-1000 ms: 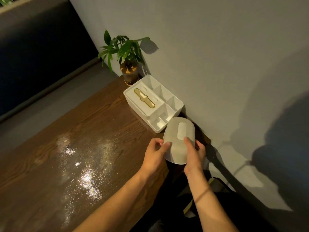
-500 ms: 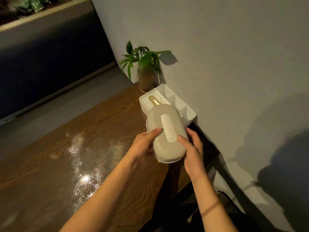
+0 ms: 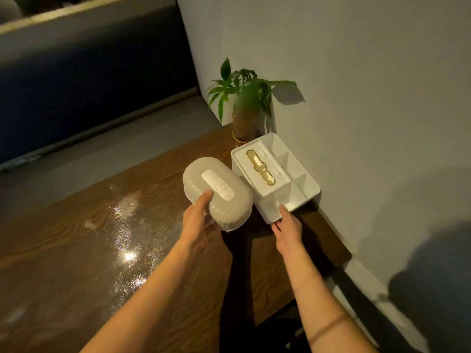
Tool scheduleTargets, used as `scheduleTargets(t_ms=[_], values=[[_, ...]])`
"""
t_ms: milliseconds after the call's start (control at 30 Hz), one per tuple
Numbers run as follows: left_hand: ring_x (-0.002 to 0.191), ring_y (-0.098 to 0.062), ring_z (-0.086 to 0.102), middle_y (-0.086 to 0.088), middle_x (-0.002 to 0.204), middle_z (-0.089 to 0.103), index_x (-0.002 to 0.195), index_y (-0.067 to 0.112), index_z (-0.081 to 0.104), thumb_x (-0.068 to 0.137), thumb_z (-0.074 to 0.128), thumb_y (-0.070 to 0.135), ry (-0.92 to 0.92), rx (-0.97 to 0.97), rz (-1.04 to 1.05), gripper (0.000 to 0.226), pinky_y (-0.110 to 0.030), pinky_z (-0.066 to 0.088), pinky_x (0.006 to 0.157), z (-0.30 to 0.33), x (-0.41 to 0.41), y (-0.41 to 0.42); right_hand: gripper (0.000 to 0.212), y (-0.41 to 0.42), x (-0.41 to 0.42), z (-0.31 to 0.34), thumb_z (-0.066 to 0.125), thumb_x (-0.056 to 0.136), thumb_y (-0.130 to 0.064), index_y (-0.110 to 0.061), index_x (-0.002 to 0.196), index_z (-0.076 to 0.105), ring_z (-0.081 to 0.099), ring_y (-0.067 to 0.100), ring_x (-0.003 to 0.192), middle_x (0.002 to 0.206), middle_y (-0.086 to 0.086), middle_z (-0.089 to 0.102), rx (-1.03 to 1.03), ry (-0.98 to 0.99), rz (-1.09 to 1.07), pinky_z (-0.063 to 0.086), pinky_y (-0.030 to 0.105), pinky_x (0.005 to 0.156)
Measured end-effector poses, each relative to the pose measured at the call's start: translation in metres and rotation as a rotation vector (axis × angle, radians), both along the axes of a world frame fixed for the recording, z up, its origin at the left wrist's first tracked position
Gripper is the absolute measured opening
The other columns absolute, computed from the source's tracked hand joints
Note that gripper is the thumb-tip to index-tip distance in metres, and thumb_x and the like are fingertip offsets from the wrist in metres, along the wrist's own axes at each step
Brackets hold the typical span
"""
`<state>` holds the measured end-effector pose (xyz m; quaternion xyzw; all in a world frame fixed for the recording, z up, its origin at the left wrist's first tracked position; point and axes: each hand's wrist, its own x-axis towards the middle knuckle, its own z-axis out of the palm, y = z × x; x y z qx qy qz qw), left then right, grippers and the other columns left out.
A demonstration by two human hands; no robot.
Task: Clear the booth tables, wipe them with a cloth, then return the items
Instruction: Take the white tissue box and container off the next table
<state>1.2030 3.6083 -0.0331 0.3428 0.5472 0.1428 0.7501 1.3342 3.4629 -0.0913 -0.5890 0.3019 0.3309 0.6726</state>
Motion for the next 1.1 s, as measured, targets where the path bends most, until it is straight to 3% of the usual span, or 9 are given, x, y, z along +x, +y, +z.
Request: scheduleTargets(t_ms=[100,200,333,500,600,733,800,967,1100], values=[[0.103,-0.029,0.067,-0.010,0.117,0.069,0.129,0.014,0.058,0.093,0.066,0.040,0.000,-0.004,0.047,0.045,-0.040,0.057,0.074,-0.006,0.002,0.002,0.049,0.007,0.006,-0.011,0.065,0.097,-0.021,-0.006,0.141,0.049,0.054,0.033,0.125,0.137,0.016,0.055,-0.111,0.034,0.034,0.049,0.043,0.105],[0.102,-0.029,0.067,-0.012,0.116,0.069,0.128,0.014,0.059,0.094,0.065,0.039,-0.004,-0.024,0.087,0.043,-0.039,0.056,0.074,-0.010,0.003,0.004,0.046,0.009,0.012,-0.020,0.068,0.094,-0.011,-0.004,0.136,0.052,0.061,0.030,0.105,0.131,0.019,0.058,-0.220,0.005,0.066,0.056,0.042,0.095],[0.100,-0.027,0.067,-0.011,0.115,0.069,0.124,0.015,0.058,0.096,0.062,0.037,-0.022,-0.043,0.116,0.035,-0.036,0.056,0.067,-0.009,0.004,0.005,0.043,0.010,0.014,-0.021,0.067,0.091,0.000,-0.003,0.132,0.055,0.066,0.034,0.105,0.125,0.022,0.062,-0.289,0.005,0.054,0.059,0.040,0.089],[0.109,-0.027,0.065,-0.008,0.121,0.068,0.127,0.017,0.057,0.097,0.061,0.038,-0.028,-0.031,0.120,0.037,-0.034,0.054,0.064,-0.007,-0.003,0.007,0.029,0.007,0.008,-0.002,0.067,0.088,0.000,-0.005,0.115,0.060,0.060,0.028,0.097,0.119,0.021,0.059,-0.134,0.119,0.022,0.058,0.037,0.086],[0.113,-0.029,0.064,-0.009,0.123,0.068,0.123,0.020,0.059,0.096,0.061,0.040,-0.029,-0.041,0.123,0.034,-0.036,0.056,0.068,-0.004,-0.010,0.009,0.041,0.005,-0.001,0.008,0.067,0.086,-0.003,-0.007,0.125,0.055,0.054,0.031,0.101,0.126,0.019,0.052,0.017,0.166,0.005,0.056,0.036,0.081],[0.113,-0.029,0.064,-0.008,0.122,0.068,0.121,0.021,0.060,0.097,0.061,0.038,-0.048,-0.043,0.131,0.030,-0.035,0.057,0.064,0.005,-0.020,0.011,0.059,0.006,-0.021,0.016,0.072,0.086,-0.015,-0.012,0.139,0.047,0.056,0.035,0.110,0.129,0.017,0.054,0.000,0.101,-0.004,0.054,0.035,0.073],[0.113,-0.029,0.064,-0.008,0.122,0.067,0.129,0.017,0.058,0.097,0.061,0.038,-0.065,-0.037,0.149,0.038,-0.033,0.057,0.060,0.009,-0.030,0.013,0.058,0.006,-0.035,0.022,0.072,0.087,-0.020,-0.012,0.139,0.047,0.056,0.034,0.112,0.129,0.017,0.055,-0.017,0.082,-0.013,0.053,0.035,0.074],[0.111,-0.029,0.065,-0.007,0.123,0.068,0.130,0.015,0.058,0.094,0.064,0.041,-0.051,0.039,0.147,0.045,-0.038,0.055,0.068,0.014,-0.063,0.022,0.056,0.009,-0.075,0.039,0.070,0.089,-0.017,-0.014,0.140,0.046,0.054,0.033,0.114,0.131,0.016,0.054,0.029,0.022,-0.014,0.051,0.038,0.083],[0.112,-0.029,0.064,-0.006,0.124,0.066,0.134,0.016,0.056,0.093,0.065,0.043,-0.075,0.038,0.145,0.050,-0.042,0.057,0.077,0.024,-0.106,0.028,0.056,0.023,-0.115,0.063,0.071,0.089,-0.017,-0.014,0.140,0.047,0.058,0.031,0.109,0.128,0.017,0.056,0.072,-0.011,0.003,0.053,0.036,0.076]])
